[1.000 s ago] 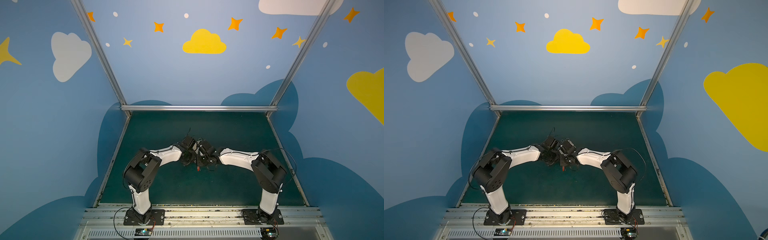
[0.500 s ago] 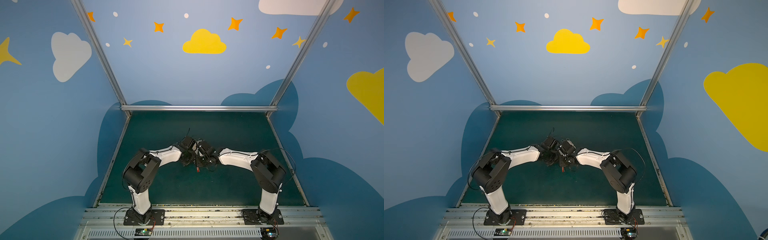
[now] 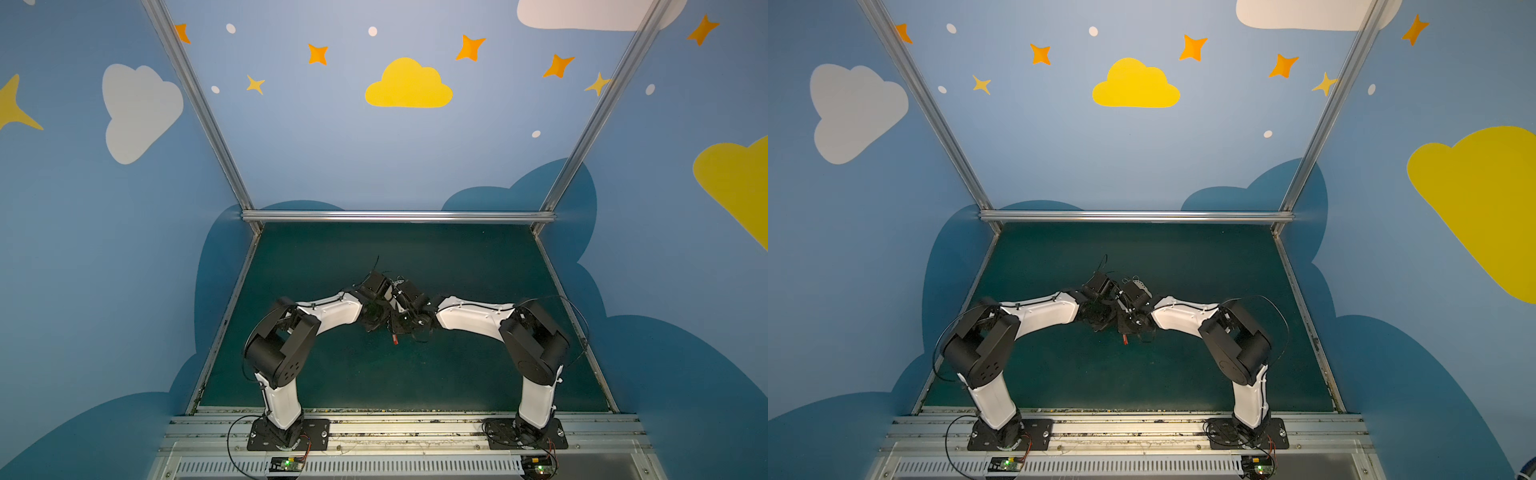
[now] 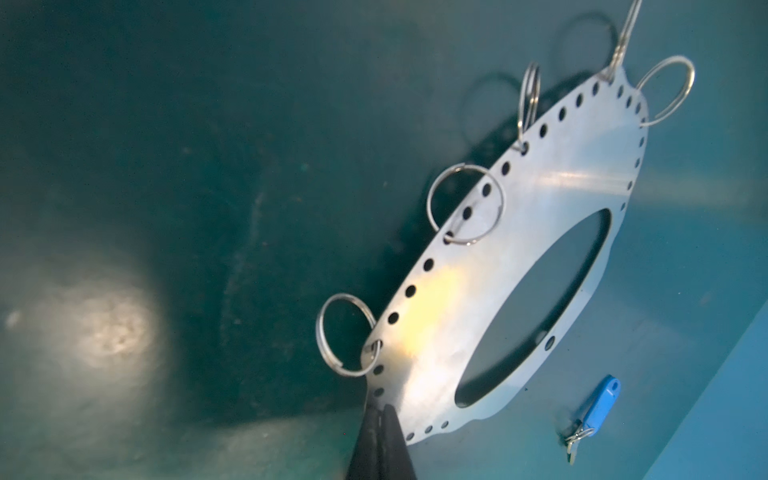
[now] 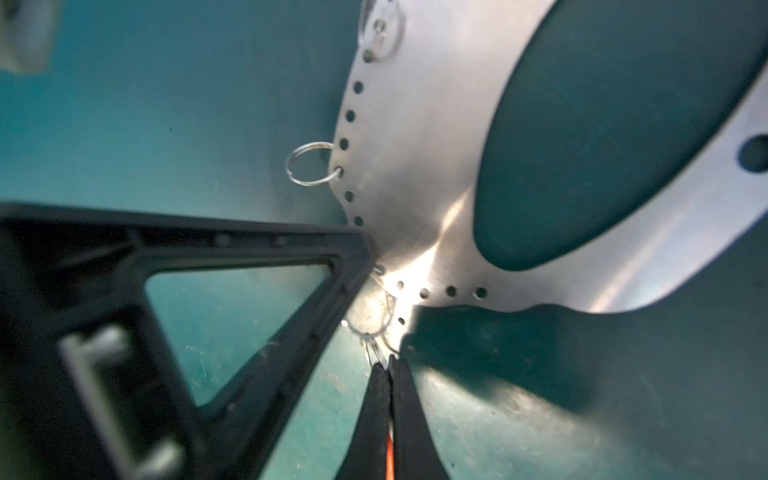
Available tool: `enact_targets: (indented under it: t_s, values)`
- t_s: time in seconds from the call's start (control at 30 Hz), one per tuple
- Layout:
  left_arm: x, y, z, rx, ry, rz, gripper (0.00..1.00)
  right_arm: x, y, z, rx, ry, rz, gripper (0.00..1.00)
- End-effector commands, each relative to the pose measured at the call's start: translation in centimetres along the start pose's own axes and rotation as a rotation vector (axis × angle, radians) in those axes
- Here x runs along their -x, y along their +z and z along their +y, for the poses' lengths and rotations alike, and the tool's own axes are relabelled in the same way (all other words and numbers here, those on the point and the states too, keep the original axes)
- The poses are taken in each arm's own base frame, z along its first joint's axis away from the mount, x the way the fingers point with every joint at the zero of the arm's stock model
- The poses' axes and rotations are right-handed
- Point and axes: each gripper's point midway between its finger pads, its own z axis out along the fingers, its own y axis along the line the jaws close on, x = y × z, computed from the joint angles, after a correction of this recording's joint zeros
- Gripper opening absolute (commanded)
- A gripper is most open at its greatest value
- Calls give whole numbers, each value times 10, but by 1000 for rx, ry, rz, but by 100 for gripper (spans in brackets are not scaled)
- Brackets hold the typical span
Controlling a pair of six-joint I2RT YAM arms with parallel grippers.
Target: Put the keys on the keyring
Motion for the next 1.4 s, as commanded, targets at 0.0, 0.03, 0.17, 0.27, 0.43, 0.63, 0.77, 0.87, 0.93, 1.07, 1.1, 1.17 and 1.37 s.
enact_targets:
  t_s: [0.0,0.03,0.17,0.27,0.43,0.63,0.77,0.87,0.93,1.07,1.1,1.17,1.37]
  values:
    - [2,-5,2,-6,-23,-30,4,-2,-6,-15,-52,35,-9,0]
    - [1,-3,3,-7,-29,-31,4,-1,-6,-17,-66,43,-9,0]
    - [-4,1,5,3,-31,-31,4,1,-5,-21,-85,61,-14,0]
    - [-6,3,6,4,-35,-27,4,0,-1,-21,-88,60,-2,0]
    - [-5,1,4,6,-25,-37,4,-2,2,-24,-118,61,21,0]
    - [-7,2,5,13,-23,-32,4,0,0,-30,-138,74,1,0]
    - [-7,2,4,10,-22,-35,4,-1,4,-27,-139,66,19,0]
    - [-7,1,4,7,-23,-35,4,0,7,-24,-134,56,27,0]
    - [-7,1,3,4,-25,-36,4,-1,9,-23,-138,52,38,0]
    - [-7,1,2,0,-26,-36,4,0,9,-21,-133,48,35,0]
    - [-7,0,1,-3,-29,-37,4,1,9,-20,-131,54,33,0]
    - [-8,0,1,-12,-39,-37,4,3,9,-20,-119,72,26,0]
    - [-3,-4,7,-53,-105,-81,4,10,2,-32,-68,189,-38,0]
